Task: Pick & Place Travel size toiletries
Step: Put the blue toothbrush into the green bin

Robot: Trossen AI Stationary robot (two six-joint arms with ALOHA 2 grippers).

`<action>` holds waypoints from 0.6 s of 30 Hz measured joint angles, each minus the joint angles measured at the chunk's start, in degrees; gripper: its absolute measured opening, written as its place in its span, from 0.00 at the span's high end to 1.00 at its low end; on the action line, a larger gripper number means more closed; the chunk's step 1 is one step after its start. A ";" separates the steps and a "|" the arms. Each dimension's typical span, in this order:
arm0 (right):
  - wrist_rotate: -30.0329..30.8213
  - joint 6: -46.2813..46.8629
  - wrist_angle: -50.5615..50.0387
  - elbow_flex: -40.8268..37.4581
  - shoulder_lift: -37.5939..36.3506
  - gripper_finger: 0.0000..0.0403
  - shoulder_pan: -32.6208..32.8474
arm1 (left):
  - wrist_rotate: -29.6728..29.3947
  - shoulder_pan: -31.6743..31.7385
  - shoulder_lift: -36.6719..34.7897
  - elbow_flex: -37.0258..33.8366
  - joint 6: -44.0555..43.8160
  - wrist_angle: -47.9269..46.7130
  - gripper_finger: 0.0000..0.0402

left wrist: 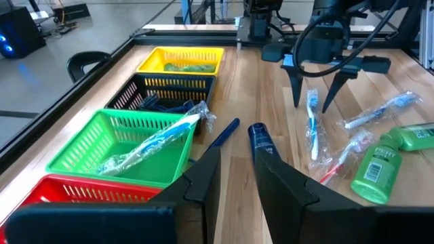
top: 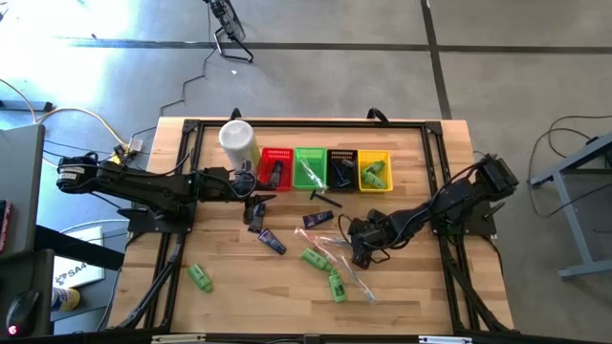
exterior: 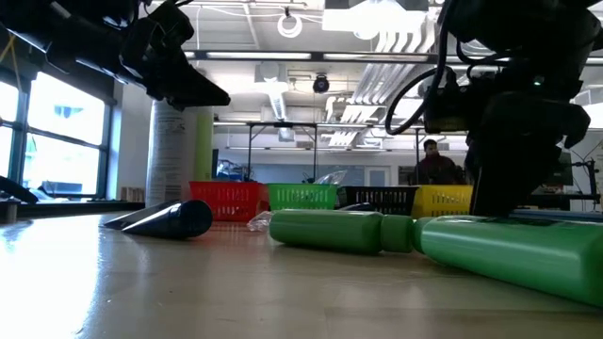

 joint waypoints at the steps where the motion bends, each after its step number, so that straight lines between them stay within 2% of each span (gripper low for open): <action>1: 0.25 0.02 0.08 -0.02 0.00 0.47 0.00 | 0.00 0.00 0.00 0.00 0.00 0.00 0.78; 11: 1.17 0.16 0.21 -0.11 0.13 0.48 0.32 | 0.02 0.00 0.00 0.00 0.00 -0.39 0.78; 18: 1.89 0.17 -0.21 -0.22 0.15 0.62 0.64 | 0.02 0.00 0.00 0.00 0.00 -0.40 0.78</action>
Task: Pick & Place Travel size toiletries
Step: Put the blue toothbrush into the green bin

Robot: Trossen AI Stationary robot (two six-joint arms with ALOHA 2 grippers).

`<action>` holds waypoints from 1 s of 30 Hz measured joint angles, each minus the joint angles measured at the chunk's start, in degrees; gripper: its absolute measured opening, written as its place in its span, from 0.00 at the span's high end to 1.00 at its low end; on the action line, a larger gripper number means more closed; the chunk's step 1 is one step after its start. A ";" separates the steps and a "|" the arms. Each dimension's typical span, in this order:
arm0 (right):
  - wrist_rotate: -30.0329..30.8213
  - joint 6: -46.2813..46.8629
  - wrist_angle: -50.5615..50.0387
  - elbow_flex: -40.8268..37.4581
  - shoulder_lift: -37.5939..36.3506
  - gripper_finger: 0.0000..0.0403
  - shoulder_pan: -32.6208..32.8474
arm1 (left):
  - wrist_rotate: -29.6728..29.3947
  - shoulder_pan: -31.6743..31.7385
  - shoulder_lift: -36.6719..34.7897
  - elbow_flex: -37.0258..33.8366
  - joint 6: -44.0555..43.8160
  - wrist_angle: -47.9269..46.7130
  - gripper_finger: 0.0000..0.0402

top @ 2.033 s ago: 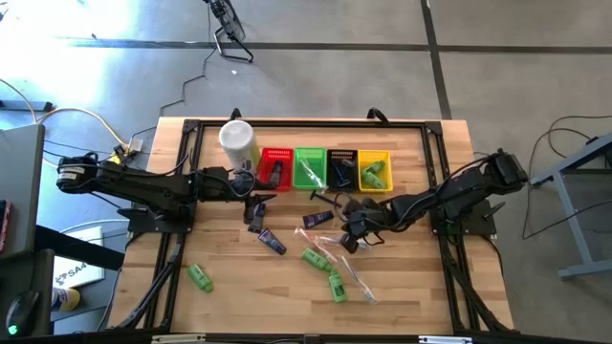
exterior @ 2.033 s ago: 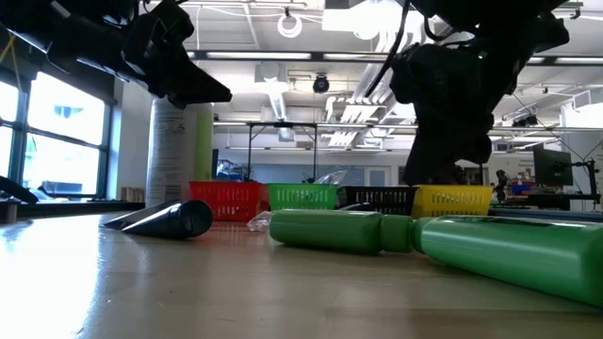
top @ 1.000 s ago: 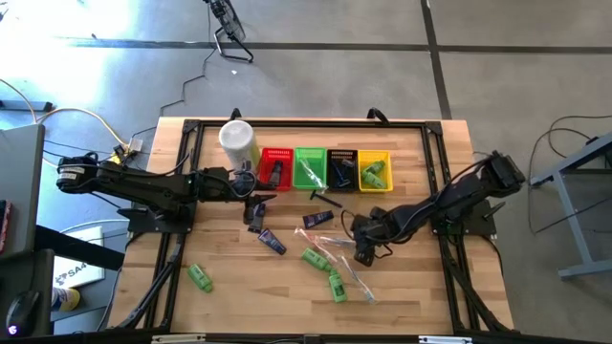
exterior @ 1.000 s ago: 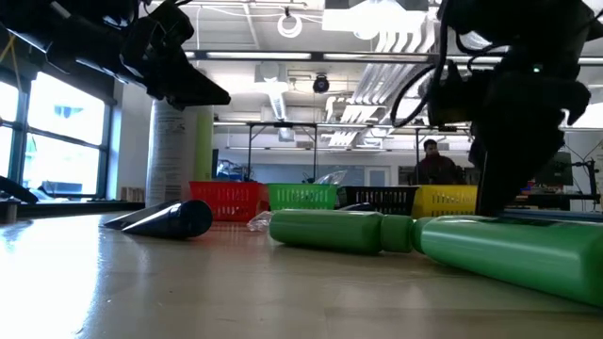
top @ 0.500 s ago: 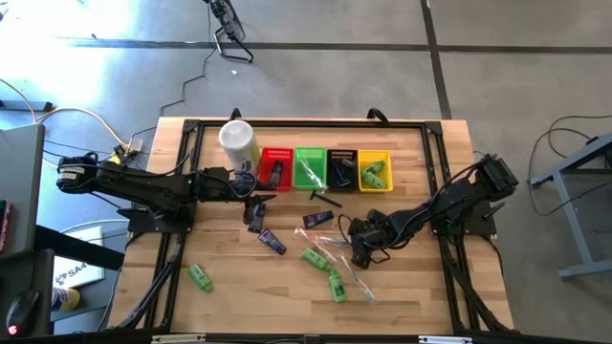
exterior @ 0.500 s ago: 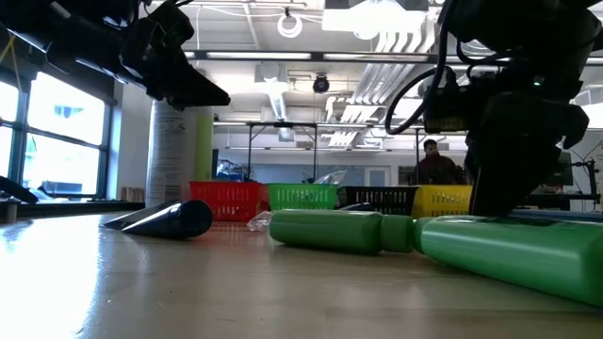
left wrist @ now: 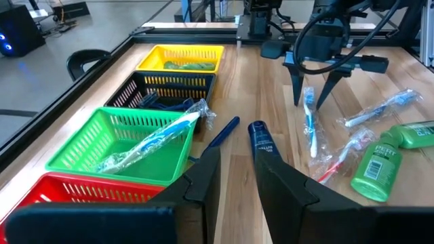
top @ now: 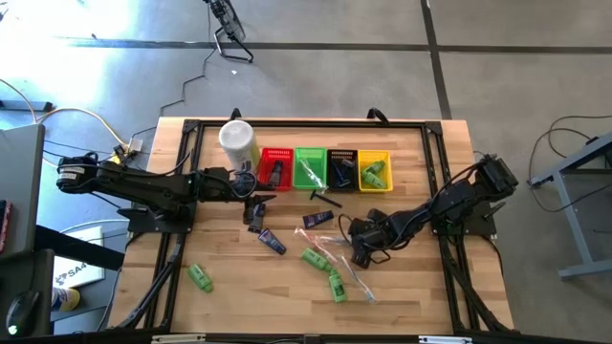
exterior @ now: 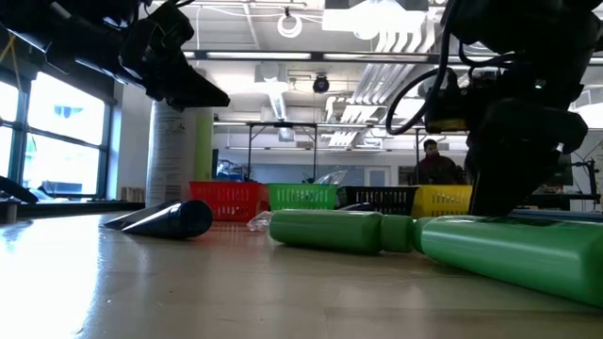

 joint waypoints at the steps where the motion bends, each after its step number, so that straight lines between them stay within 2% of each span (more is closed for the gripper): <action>1: -0.02 0.00 -0.10 0.00 0.00 0.65 0.08 | 0.00 0.00 0.00 0.00 0.00 0.01 0.78; 6: 0.24 0.00 0.06 0.00 0.07 0.76 0.11 | 0.00 0.00 0.00 0.00 0.00 0.01 0.78; 10: 0.05 0.00 0.31 0.00 0.09 0.81 0.11 | 0.00 0.00 0.00 0.00 0.00 -0.01 0.78; 20: -0.33 0.00 0.43 0.00 0.09 0.83 0.11 | 0.00 0.00 0.00 0.00 0.00 -0.01 0.78; 30: -0.56 0.04 0.30 -0.09 -3.86 0.90 0.23 | 0.00 0.00 0.00 0.00 0.00 -0.58 0.78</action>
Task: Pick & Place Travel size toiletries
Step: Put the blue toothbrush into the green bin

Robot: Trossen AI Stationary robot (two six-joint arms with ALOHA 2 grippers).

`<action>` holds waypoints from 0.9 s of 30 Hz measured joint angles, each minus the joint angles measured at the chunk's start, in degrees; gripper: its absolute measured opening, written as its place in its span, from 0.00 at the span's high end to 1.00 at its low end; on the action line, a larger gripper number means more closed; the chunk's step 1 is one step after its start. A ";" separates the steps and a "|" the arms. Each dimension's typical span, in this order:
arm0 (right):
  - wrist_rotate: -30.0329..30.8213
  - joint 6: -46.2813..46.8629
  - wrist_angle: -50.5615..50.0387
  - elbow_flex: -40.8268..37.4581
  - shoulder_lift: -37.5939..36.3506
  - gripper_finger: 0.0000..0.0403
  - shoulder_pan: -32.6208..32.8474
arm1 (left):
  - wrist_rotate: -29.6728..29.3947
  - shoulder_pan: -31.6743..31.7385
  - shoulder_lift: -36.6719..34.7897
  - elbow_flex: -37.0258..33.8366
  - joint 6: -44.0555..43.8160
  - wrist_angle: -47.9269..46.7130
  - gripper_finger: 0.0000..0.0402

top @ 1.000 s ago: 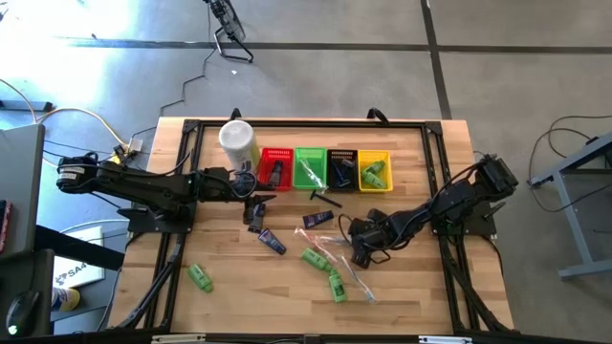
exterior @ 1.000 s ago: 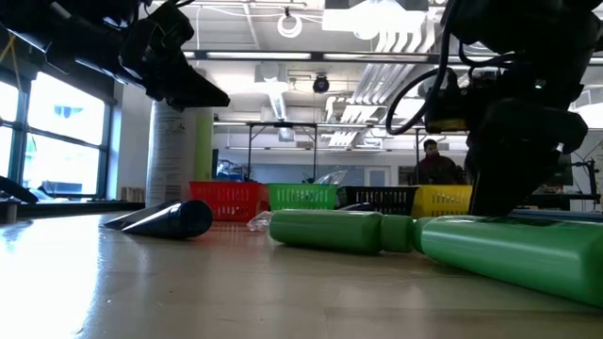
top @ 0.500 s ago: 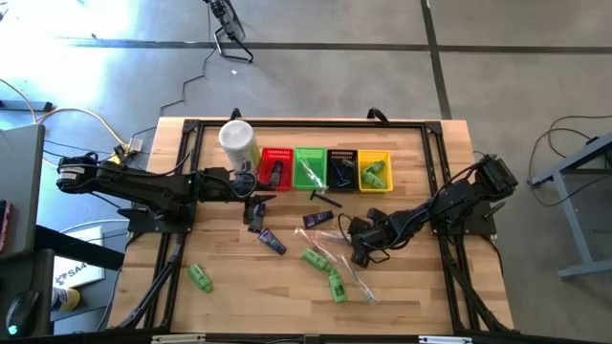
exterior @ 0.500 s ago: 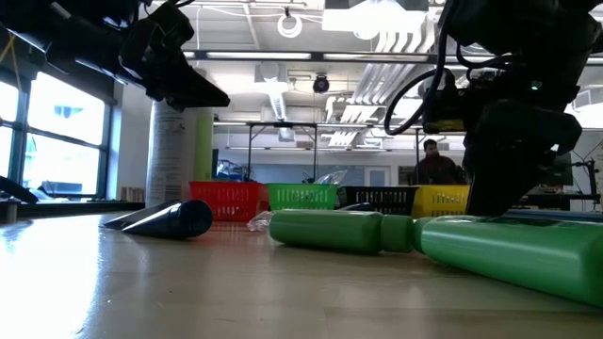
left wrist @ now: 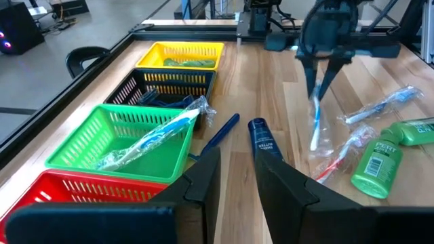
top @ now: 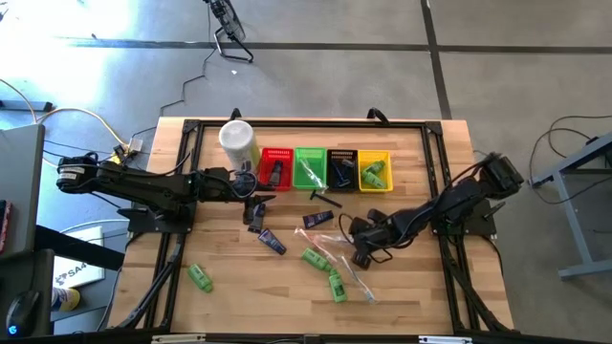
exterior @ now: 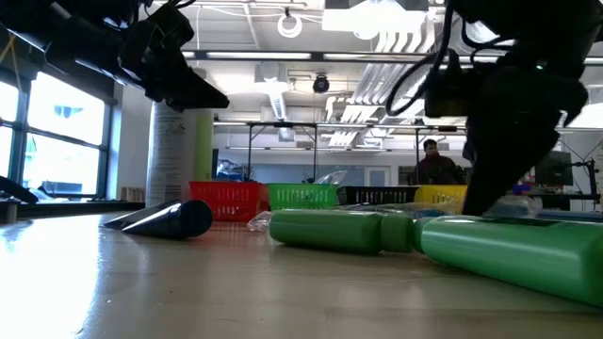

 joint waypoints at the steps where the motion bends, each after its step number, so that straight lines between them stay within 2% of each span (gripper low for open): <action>1: 0.47 0.00 0.02 0.00 -0.32 0.91 -0.02 | 0.00 0.00 0.00 0.00 0.00 0.00 0.78; 5: 2.31 0.00 0.06 0.00 -1.08 0.92 -0.02 | 0.00 0.00 0.00 0.00 0.00 -0.02 0.78; 18: 3.07 0.00 2.56 0.09 -1.75 0.92 -0.02 | 0.02 0.00 0.00 0.00 -0.01 -0.31 0.78; 27: 8.30 -0.02 1.03 0.09 -7.26 0.93 -0.10 | 0.02 0.00 0.00 0.00 -0.02 -0.31 0.78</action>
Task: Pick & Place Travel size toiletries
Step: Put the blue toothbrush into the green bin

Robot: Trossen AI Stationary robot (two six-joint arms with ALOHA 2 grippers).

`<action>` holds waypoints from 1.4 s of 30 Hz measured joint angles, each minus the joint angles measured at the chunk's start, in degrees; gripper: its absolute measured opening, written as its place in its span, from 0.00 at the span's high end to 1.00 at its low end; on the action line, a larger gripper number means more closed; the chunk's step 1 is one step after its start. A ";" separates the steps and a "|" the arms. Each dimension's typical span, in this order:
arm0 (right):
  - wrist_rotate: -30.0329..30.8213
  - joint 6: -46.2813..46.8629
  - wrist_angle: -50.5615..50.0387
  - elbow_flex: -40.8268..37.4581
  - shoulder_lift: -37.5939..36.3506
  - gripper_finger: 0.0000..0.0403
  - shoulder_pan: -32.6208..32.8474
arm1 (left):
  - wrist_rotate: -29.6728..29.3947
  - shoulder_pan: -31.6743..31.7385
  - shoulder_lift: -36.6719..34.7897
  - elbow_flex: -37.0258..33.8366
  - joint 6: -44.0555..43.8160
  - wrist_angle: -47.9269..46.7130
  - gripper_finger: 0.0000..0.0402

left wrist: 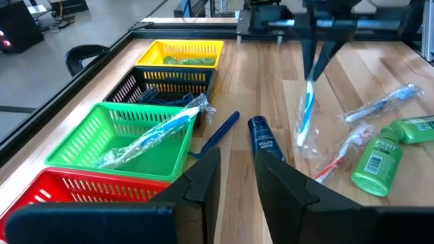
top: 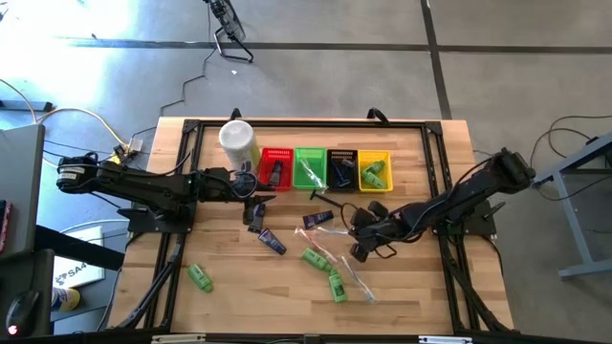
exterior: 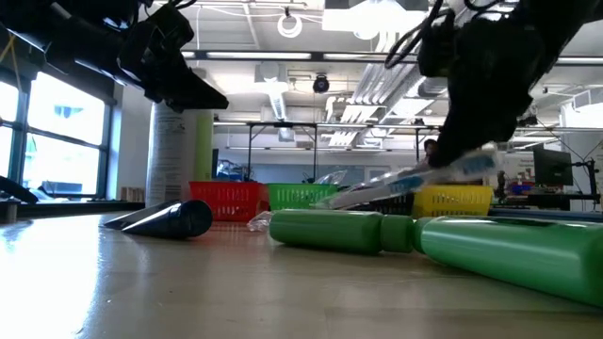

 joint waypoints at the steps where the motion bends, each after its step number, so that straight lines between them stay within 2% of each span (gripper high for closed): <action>1: 0.28 0.00 -0.62 0.00 -1.08 0.94 0.00 | 0.00 0.00 -0.01 0.00 0.00 0.00 0.78; 4: 1.65 -0.25 -1.05 0.01 -3.75 0.98 -0.30 | 0.00 0.00 0.00 0.00 0.00 -0.16 0.78; 9: 6.52 -1.52 -1.08 0.05 -7.12 1.00 -0.39 | 0.00 0.00 0.00 0.00 0.00 -0.31 0.78; 23: 10.66 -2.37 -0.97 0.04 -8.04 1.00 -2.73 | 0.02 0.00 -0.02 0.00 0.00 -0.42 0.78; 31: 18.05 -6.05 7.33 0.04 -8.04 1.00 -4.16 | 0.00 0.00 -0.02 0.00 0.00 -0.42 0.78; 42: 17.58 -6.05 16.70 0.04 -7.38 0.99 -9.55 | 0.02 0.00 0.00 0.00 -0.02 -0.42 0.78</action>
